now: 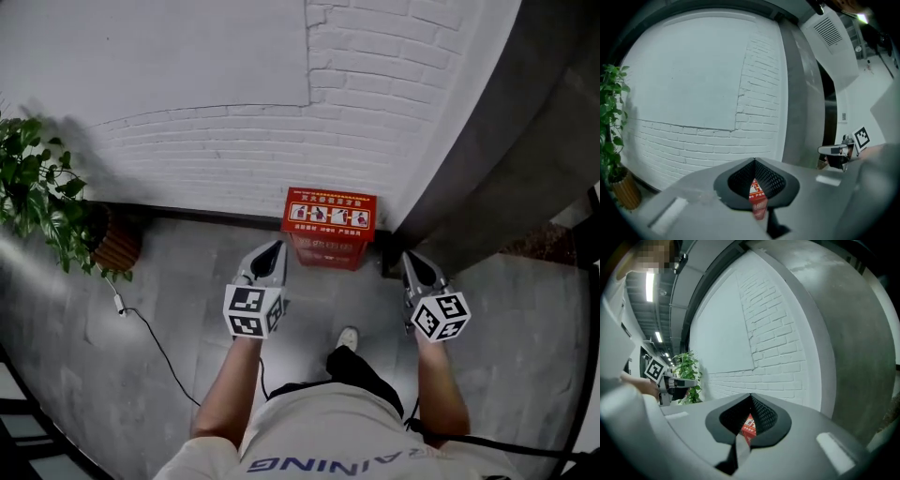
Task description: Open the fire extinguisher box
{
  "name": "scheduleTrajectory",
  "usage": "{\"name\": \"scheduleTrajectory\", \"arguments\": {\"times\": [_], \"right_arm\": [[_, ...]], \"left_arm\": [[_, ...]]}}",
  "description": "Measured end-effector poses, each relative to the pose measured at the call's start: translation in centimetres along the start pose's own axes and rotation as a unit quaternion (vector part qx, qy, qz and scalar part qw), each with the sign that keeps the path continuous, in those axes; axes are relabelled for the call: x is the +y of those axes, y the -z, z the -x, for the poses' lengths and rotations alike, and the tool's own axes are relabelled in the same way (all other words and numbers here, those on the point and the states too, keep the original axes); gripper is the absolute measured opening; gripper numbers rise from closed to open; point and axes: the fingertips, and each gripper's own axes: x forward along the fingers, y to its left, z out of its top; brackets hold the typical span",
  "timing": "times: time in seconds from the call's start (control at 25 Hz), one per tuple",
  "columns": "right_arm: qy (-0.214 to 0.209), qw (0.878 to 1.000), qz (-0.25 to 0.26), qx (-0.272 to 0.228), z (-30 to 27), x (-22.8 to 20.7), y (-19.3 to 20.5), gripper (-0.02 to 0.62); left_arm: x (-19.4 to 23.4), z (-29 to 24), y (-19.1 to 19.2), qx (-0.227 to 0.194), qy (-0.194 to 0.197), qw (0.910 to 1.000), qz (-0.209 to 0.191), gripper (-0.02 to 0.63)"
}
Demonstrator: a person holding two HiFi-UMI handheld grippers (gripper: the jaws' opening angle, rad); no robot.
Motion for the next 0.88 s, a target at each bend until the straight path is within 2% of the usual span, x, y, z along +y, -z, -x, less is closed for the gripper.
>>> {"name": "scheduleTrajectory", "arguments": {"times": [0.16,0.36,0.68,0.88], "right_arm": [[-0.023,1.000,0.007,0.017,-3.7,-3.0,-0.3,0.005],[-0.029,0.999,-0.014,0.032,-6.7,-5.2,0.6,0.005],[0.009,0.999,-0.025,0.038,-9.6,-6.2,3.1,0.005],[0.033,0.998,-0.032,0.049,-11.1,-7.1,5.5,0.005]], "left_arm": [[0.1,-4.9,-0.4,0.014,-0.010,0.9998,-0.002,0.005],[0.8,-8.8,0.4,0.034,-0.011,0.9993,0.009,0.005],[4.0,-12.8,1.2,0.044,0.021,0.9987,0.010,0.005],[6.2,-14.6,4.6,0.069,0.032,0.9971,0.010,0.005]]}}
